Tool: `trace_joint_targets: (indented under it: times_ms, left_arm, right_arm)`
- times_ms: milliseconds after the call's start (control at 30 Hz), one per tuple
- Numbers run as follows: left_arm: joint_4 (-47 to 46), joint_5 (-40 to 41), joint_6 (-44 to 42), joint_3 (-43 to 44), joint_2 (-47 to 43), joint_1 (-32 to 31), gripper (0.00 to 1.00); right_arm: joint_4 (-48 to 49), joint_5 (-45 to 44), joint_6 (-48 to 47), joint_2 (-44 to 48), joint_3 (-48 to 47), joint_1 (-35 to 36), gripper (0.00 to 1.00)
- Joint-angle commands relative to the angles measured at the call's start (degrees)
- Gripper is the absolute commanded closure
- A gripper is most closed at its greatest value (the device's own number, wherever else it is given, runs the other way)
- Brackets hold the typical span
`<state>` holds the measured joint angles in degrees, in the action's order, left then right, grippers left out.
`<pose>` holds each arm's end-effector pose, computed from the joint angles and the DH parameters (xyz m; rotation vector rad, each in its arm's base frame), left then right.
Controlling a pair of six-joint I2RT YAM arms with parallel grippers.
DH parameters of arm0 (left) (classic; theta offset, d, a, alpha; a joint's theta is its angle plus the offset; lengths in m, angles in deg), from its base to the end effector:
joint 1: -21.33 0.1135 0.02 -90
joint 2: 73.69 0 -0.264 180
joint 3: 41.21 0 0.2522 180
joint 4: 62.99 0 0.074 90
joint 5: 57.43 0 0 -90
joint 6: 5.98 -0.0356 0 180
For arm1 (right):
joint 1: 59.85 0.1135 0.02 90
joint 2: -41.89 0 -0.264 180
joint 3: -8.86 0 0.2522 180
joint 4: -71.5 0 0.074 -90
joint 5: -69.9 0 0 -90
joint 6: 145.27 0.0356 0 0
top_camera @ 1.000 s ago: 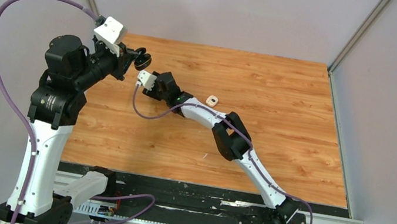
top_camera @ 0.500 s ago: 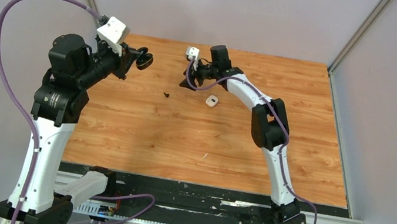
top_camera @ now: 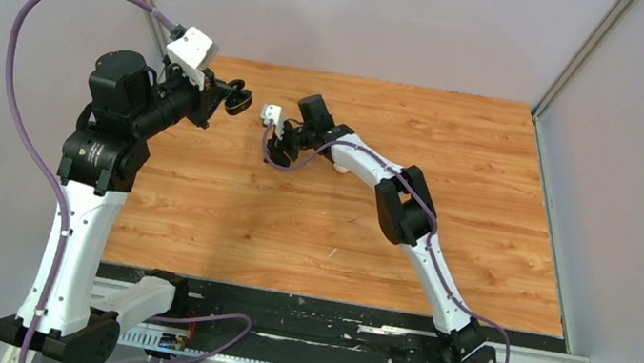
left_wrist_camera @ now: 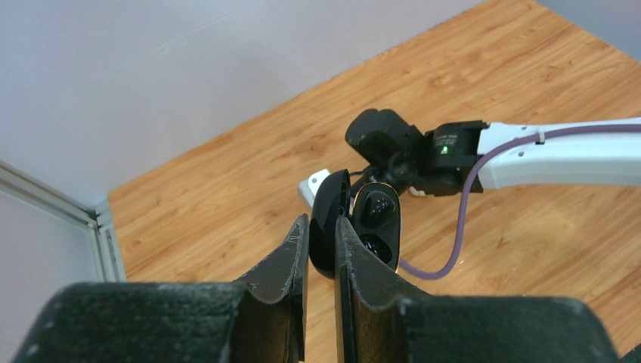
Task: Insert the wireless bluetooth earbuds into the charging case
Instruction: Move the earbud to the center of the board.
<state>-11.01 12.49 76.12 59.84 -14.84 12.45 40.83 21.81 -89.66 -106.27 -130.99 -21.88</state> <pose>0.1721 -0.0393 0.4906 0.5055 1.6665 -0.3173 0.4363 0.3706 0.1531 -1.5791 1.4966 0.8511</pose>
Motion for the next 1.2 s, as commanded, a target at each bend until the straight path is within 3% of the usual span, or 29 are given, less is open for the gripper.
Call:
trace_joint_targets:
  times_ms: [0,567,1167]
  left_arm:
    - [-0.96,-0.84,-0.79,2.01,-0.35,0.27,1.0]
    - [0.0,-0.57,-0.51,1.42,-1.89,0.28,1.0]
    - [-0.95,-1.58,0.11,0.62,-1.97,0.28,1.0]
  right_arm:
    - [0.22,-4.56,-0.23,-2.11,-4.15,1.34,0.53]
    - [-0.02,-2.01,-4.16,-1.03,-3.47,1.57,0.54]
    - [3.37,-1.29,-4.56,2.12,0.91,-1.62,0.45]
